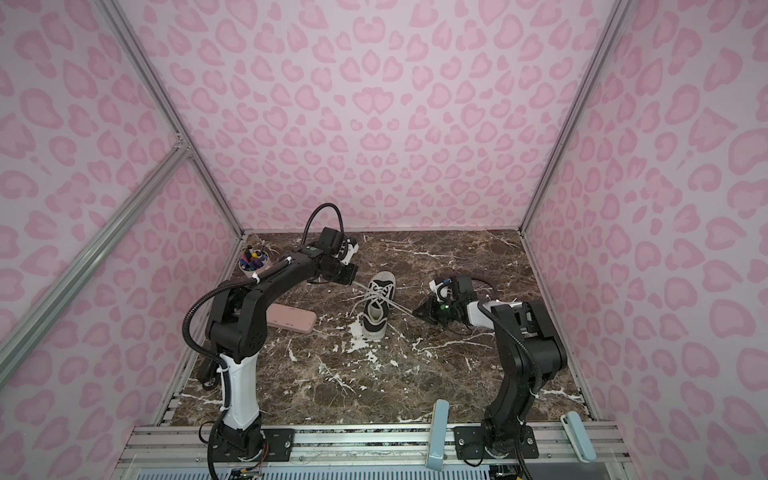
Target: Tie the shoes
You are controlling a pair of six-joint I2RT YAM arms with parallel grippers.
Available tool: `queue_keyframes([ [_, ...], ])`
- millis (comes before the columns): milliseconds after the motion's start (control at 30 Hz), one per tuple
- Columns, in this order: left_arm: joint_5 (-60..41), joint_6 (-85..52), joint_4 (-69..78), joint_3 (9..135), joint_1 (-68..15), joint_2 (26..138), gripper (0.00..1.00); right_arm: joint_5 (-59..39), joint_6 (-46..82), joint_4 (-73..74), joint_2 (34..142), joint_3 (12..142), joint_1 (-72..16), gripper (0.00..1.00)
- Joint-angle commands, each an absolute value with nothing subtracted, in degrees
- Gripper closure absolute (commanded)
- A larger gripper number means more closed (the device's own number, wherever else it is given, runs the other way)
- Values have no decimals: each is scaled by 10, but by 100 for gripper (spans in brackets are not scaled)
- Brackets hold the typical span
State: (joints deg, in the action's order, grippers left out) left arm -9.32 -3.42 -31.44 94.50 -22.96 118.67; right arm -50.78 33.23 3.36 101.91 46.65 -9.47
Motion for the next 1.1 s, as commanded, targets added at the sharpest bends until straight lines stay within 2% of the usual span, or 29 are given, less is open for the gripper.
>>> queue_keyframes([
  [0,-41,-35,-299,946,-223,1178,96,-486,323,0,1024,462,-91,100],
  [400,-45,-45,-288,928,-222,1175,96,-488,315,-10,1033,474,-90,100],
  [633,-107,-47,-271,919,-233,1164,95,-506,319,-2,1034,477,-95,100],
  [700,-108,-46,-270,922,-241,1158,87,-507,319,-2,1035,481,-99,95],
  [767,-115,-52,-272,928,-243,1158,74,-505,322,0,1033,481,-99,81],
  [967,-125,-58,-254,917,-243,1138,36,-495,303,-31,1017,487,-94,64],
  [1067,-131,-61,-247,903,-240,1118,31,-484,284,-60,999,489,-84,61],
])
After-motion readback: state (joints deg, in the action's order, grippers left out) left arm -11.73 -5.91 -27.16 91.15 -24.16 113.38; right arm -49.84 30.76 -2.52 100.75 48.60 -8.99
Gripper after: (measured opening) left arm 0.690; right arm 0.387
